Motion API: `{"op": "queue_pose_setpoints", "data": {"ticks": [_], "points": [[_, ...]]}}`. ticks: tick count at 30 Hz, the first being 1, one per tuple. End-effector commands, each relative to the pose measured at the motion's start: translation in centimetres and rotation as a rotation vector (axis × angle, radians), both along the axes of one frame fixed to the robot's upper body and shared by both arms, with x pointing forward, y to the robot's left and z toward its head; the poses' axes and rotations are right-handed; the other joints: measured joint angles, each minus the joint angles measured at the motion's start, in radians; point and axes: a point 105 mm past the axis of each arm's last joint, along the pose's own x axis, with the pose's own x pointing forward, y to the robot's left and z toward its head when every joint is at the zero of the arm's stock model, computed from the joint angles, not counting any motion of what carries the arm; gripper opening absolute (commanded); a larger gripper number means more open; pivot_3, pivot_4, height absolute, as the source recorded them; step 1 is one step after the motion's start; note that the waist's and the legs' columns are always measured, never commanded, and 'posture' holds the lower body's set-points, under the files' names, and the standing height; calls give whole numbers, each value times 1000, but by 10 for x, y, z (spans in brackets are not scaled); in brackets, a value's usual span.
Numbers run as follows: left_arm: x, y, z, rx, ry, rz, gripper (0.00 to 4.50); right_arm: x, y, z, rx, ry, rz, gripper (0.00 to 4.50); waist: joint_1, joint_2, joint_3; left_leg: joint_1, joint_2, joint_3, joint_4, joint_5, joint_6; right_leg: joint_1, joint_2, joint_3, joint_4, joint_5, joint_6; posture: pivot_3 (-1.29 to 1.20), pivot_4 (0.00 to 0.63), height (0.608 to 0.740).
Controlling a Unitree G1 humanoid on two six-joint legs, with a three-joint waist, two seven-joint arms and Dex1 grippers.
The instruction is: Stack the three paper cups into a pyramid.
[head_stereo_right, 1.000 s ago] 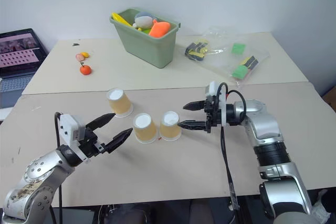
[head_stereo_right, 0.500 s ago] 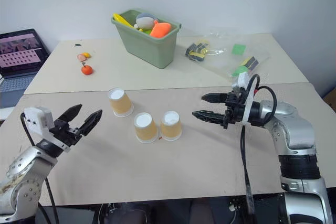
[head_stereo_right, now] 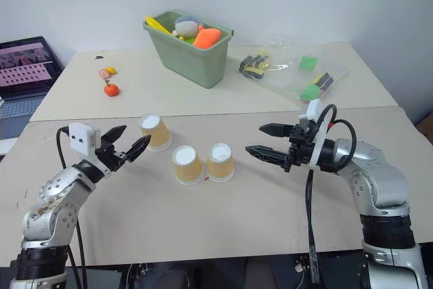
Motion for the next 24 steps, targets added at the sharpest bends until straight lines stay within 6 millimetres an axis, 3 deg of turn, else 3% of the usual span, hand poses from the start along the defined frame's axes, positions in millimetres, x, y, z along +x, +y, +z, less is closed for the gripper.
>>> {"op": "queue_pose_setpoints", "data": {"ticks": [1, 21, 24], "points": [[5, -2, 6, 27, -36, -1, 4500, -7, -1, 15, 30, -61, -2, 4455, 0, 0, 0, 0, 0, 0, 0, 0, 0, 0, 0, 0, 0, 0, 0, 0, 150, 740], [58, -31, 1, 65, -30, -51, 4500, -12, -5, 17, 44, -81, -71, 4455, 0, 0, 0, 0, 0, 0, 1, 0, -1, 0, 0, 0, 0, 1, 1, 0, 150, 740], [58, -33, 5, 40, -56, -56, 3898, -12, -4, 17, 45, -83, -73, 4500, -1, 0, 0, 0, 0, 0, 1, 0, -1, 0, 0, 0, 0, 1, 1, 0, 150, 740]]}}
